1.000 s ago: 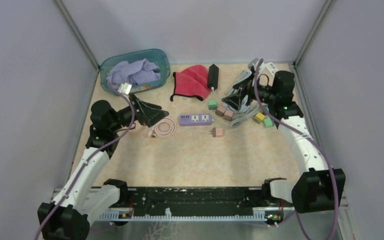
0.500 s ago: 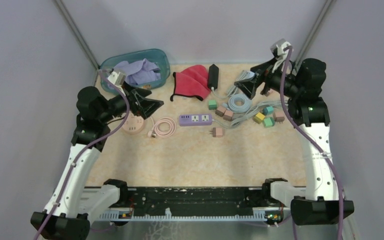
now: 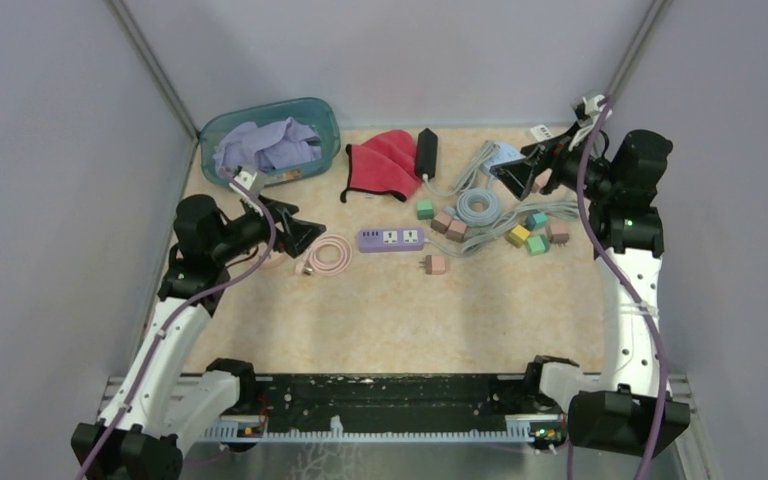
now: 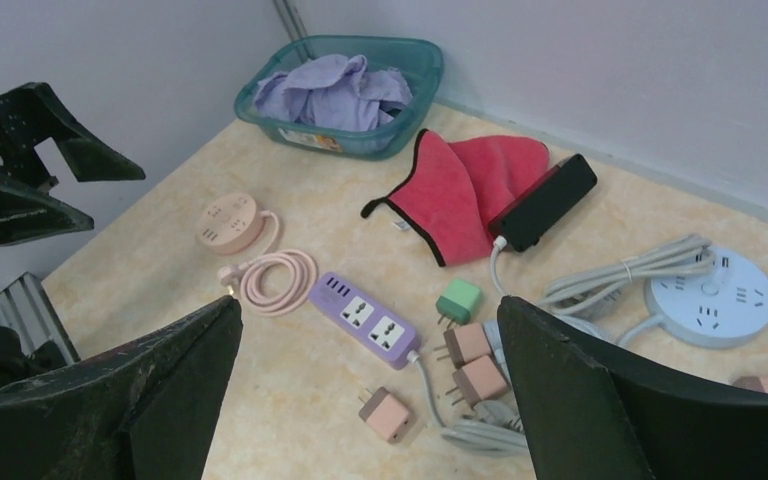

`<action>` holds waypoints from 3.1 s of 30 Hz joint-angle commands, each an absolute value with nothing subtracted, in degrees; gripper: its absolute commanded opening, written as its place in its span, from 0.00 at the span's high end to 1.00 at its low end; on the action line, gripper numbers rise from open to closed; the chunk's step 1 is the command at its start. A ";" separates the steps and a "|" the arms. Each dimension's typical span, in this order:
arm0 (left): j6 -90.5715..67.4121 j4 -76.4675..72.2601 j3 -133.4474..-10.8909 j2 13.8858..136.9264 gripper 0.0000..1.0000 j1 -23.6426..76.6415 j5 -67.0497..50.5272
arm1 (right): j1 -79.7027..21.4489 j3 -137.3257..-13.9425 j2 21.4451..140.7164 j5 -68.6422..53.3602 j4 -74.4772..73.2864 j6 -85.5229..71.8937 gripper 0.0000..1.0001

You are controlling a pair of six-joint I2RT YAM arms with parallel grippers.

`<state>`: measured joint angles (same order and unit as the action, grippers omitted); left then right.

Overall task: Pull the plug off the socket
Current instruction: Reset both arms

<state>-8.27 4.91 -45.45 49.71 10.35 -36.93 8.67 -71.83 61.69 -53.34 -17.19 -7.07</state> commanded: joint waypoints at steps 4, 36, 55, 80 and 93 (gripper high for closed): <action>-8.53 1.34 -44.80 49.50 0.00 7.66 -38.85 | 11.06 -69.18 60.23 -54.93 -11.94 -10.21 0.01; -17.78 -1.84 -49.66 47.09 0.00 7.47 -41.84 | 11.07 -83.22 59.47 -47.27 -27.31 -0.96 0.01; -16.48 0.09 -49.58 46.27 0.00 7.48 -41.05 | 11.08 -82.26 58.80 -47.42 -27.09 -1.10 0.01; -15.56 1.11 -49.93 45.89 0.00 7.47 -40.87 | 11.12 -82.48 58.67 -46.06 -27.94 -0.27 0.01; -14.96 2.02 -49.57 45.31 0.00 7.47 -40.44 | 11.07 -82.43 58.40 -45.35 -28.11 -0.09 0.01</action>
